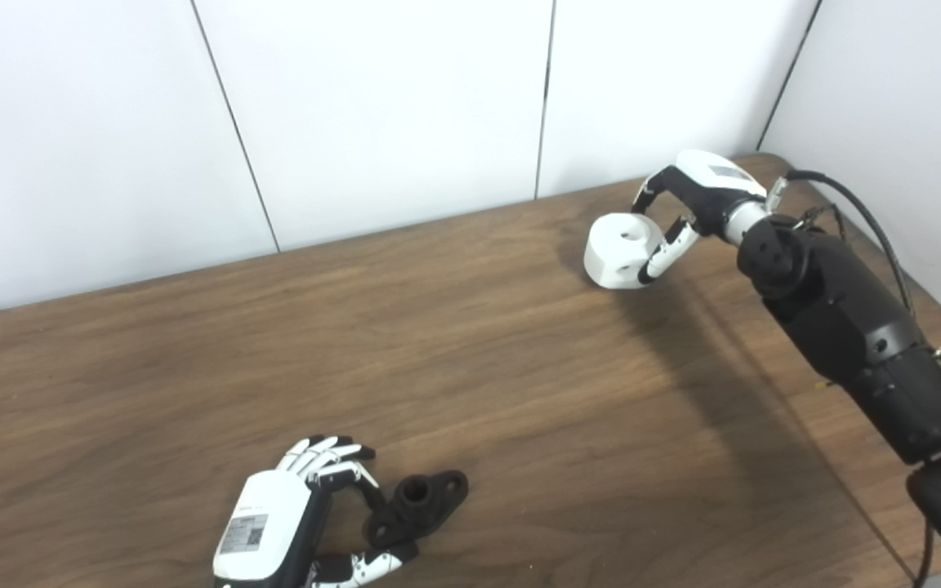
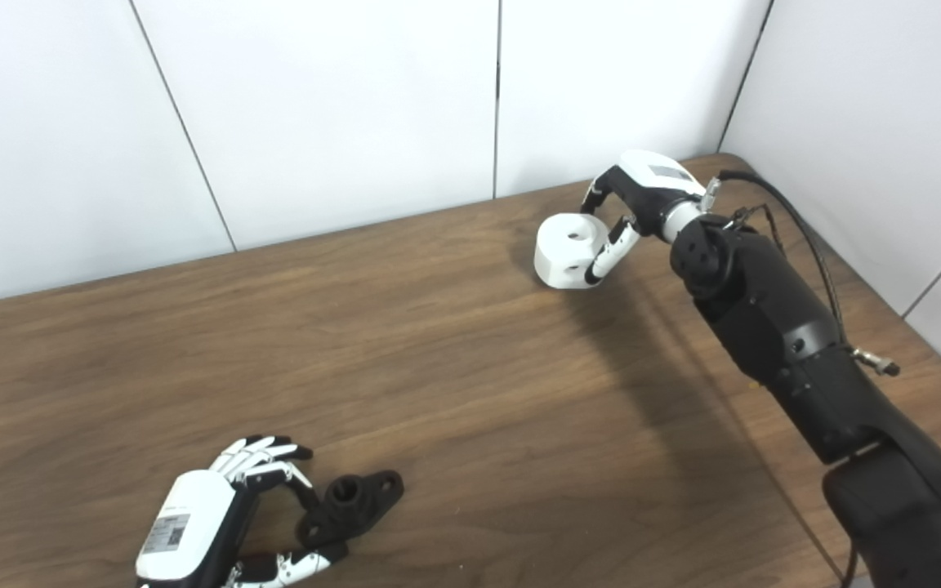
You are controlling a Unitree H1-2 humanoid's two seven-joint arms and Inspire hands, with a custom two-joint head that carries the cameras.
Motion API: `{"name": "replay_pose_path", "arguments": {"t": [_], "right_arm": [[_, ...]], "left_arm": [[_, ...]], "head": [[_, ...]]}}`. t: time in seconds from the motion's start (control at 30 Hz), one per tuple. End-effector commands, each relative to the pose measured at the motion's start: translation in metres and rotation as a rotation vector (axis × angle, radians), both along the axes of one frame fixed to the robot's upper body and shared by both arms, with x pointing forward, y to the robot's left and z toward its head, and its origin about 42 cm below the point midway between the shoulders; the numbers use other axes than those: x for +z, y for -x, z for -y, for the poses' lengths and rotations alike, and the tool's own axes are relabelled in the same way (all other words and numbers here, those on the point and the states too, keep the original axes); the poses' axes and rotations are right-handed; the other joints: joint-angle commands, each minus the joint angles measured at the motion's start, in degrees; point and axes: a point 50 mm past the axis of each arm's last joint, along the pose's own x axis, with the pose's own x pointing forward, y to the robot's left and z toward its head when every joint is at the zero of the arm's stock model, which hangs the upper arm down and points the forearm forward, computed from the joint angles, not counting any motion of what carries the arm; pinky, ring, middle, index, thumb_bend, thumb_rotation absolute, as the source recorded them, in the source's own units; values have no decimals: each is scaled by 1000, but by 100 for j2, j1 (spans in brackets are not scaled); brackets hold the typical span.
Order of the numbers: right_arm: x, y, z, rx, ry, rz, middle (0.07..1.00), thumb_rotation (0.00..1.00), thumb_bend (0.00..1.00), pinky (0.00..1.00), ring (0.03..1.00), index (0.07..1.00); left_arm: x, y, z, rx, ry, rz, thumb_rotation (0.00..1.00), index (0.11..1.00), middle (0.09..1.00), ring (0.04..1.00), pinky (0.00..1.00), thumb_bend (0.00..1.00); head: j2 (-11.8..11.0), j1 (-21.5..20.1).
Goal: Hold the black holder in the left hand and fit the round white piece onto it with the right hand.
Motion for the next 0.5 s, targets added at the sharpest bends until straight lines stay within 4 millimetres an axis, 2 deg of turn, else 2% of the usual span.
{"name": "replay_pose_path", "arguments": {"t": [0.0,0.27,0.47], "right_arm": [[26,-3,8,1,47,68,770,139,521,954,902,488],[31,2,7,-5,38,81,795,141,519,932,919,489],[53,15,-11,46,81,85,798,142,519,982,929,489]], "left_arm": [[-14,8,-5,10,-69,-77,48,486,766,829,907,521],[-14,8,-4,11,-67,-74,48,486,766,827,903,521],[-13,8,-2,6,-78,-73,49,486,766,825,899,521]], "head": [[11,4],[54,65],[145,217]]}}
